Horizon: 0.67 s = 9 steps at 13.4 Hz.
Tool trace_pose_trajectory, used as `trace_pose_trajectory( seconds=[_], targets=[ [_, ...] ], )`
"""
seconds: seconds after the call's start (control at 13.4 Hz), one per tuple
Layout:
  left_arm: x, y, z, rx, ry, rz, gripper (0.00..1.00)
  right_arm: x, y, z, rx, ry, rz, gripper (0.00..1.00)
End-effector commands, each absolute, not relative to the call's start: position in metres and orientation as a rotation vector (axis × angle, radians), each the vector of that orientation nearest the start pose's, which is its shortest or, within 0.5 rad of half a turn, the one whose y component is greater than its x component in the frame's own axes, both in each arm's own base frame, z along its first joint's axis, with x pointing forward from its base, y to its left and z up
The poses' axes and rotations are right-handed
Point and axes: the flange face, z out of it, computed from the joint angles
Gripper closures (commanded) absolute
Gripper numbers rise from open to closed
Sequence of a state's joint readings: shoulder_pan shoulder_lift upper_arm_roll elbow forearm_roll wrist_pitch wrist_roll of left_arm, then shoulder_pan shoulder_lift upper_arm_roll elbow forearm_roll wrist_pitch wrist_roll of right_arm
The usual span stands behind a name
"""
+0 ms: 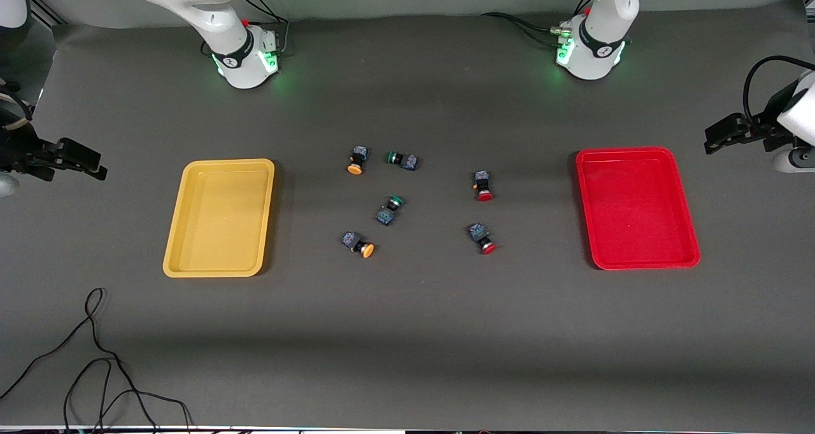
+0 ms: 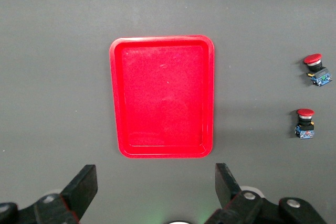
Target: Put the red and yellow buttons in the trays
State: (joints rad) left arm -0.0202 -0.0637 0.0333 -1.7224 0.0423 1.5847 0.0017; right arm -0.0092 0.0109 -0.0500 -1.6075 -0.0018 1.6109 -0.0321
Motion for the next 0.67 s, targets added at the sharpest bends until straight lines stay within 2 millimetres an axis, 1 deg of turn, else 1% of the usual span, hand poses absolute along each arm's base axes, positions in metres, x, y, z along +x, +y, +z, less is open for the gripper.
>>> trace_pose_trajectory(
  seconds=[0.0, 0.37, 0.45, 0.52, 0.6],
  targets=[
    [0.525, 0.009, 0.592, -3.09, -0.03, 0.078, 0.0, 0.559, -0.031, 0.609, -3.155, 0.077, 0.01, 0.0],
    [0.526, 0.009, 0.591, -3.09, -0.032, 0.08, 0.0, 0.562, -0.031, 0.602, -3.153, 0.06, 0.03, 0.0],
    [0.526, 0.009, 0.591, -3.091, -0.032, 0.08, 0.0, 0.562, -0.024, 0.602, -3.154, 0.026, 0.032, 0.0],
    [0.527, 0.01, 0.59, -3.09, -0.034, 0.083, 0.0, 0.559, -0.01, 0.597, -3.153, -0.003, 0.049, 0.0],
    [0.527, 0.011, 0.59, -3.091, -0.037, 0.08, 0.0, 0.557, 0.0, 0.592, -3.153, -0.015, 0.058, 0.0]
  ],
)
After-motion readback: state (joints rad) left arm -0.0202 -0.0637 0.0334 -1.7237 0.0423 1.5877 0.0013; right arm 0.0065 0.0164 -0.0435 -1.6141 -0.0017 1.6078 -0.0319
